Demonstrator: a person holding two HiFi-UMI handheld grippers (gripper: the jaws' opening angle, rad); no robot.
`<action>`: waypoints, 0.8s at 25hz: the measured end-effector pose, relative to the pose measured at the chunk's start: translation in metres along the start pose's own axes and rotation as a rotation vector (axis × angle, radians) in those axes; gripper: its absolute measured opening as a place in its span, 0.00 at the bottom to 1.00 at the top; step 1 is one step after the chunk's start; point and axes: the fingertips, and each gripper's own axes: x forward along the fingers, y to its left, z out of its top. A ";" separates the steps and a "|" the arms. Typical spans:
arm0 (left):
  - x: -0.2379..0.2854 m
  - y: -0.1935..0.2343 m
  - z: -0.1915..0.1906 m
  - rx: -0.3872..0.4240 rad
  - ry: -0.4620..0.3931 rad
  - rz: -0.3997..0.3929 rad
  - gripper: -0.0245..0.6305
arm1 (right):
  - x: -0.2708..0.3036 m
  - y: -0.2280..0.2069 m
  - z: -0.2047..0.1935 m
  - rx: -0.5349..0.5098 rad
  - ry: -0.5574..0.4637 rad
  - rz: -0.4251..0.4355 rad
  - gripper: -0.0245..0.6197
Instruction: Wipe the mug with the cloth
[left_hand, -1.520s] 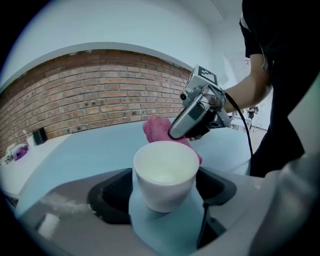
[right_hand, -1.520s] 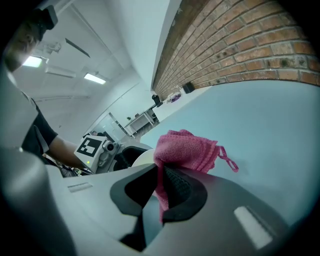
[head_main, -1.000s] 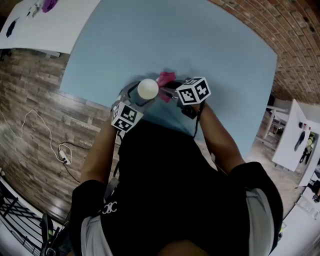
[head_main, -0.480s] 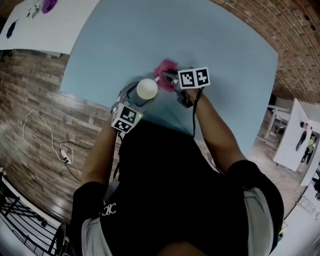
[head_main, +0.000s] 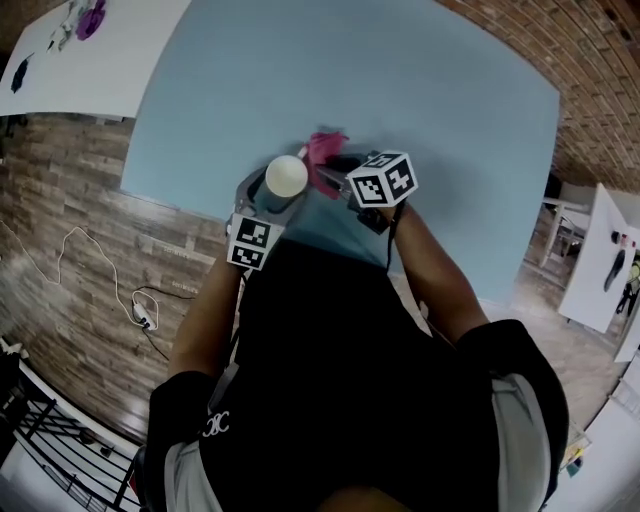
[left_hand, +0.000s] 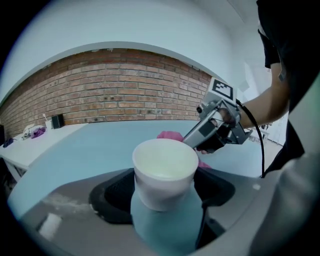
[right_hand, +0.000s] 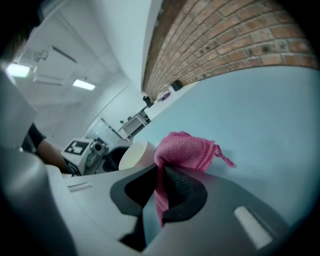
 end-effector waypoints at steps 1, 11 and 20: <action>-0.001 0.001 -0.001 0.002 0.003 0.003 0.64 | 0.003 0.007 -0.004 -0.065 0.019 0.001 0.10; -0.004 0.001 -0.005 -0.015 0.026 0.012 0.64 | 0.008 0.051 -0.051 -0.396 0.143 0.121 0.10; -0.002 -0.003 -0.009 0.091 0.085 0.003 0.63 | 0.007 0.020 -0.029 -0.521 0.147 0.020 0.10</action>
